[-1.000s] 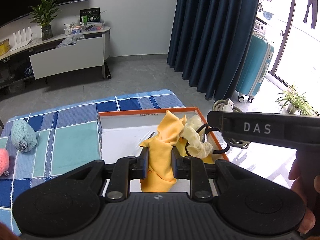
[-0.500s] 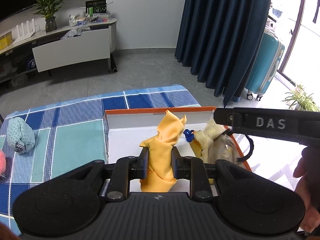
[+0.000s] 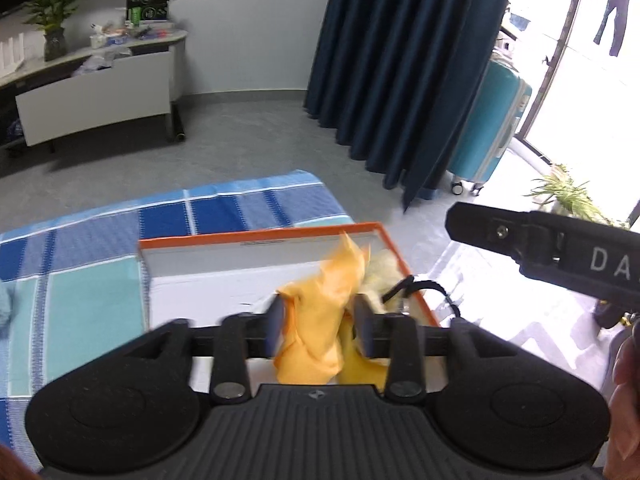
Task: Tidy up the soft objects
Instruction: 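Open both tools to release the white cable and yellow cloth into the box, then withdraw both open tools from the box toward the pink pad and teal ball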
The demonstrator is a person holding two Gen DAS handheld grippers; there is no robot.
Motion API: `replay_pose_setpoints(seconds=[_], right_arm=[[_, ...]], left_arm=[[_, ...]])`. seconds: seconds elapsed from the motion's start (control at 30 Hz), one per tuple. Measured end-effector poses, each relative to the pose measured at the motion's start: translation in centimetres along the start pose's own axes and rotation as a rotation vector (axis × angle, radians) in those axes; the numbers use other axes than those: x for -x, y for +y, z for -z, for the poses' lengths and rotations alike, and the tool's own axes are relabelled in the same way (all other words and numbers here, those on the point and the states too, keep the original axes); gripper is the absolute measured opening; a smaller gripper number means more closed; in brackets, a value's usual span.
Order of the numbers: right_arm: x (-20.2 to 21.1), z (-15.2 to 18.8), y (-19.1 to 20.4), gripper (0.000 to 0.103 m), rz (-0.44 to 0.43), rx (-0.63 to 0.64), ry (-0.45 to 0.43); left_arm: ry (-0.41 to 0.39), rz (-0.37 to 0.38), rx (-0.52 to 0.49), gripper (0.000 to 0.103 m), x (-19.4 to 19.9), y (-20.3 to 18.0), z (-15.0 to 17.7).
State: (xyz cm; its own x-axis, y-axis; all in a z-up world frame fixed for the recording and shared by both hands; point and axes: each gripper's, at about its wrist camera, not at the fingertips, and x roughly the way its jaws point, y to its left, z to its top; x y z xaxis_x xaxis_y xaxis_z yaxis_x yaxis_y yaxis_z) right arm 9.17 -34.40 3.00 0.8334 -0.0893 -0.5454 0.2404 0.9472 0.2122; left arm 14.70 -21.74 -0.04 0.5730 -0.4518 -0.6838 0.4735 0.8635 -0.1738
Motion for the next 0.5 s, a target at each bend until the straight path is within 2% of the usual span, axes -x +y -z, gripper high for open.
replay_pose_setpoints(seconds=[0.03,0.2,0.33,0.5], right_arm=[[0.2,-0.1,0.0,0.082,0.001,0.002,-0.006],[1.0,-0.2,0.3,0.082,-0.008,0.008,-0.015],[1.5,-0.1,1.1,0.082,-0.025,0.016,-0.018],[2.1,0.1,3.0,0.082,-0.048,0.038,-0.019]], left_arm=[[-0.009,-0.007,-0.004,0.052,0.1,-0.1,0.1],[-0.03,-0.025,0.006,0.056,1.4,0.4,0.6],[-0.047,-0.066,0.023,0.064,2.7,1.2,0.7],[-0.062,-0.119,0.055,0.065,4.7,2.6,1.2]])
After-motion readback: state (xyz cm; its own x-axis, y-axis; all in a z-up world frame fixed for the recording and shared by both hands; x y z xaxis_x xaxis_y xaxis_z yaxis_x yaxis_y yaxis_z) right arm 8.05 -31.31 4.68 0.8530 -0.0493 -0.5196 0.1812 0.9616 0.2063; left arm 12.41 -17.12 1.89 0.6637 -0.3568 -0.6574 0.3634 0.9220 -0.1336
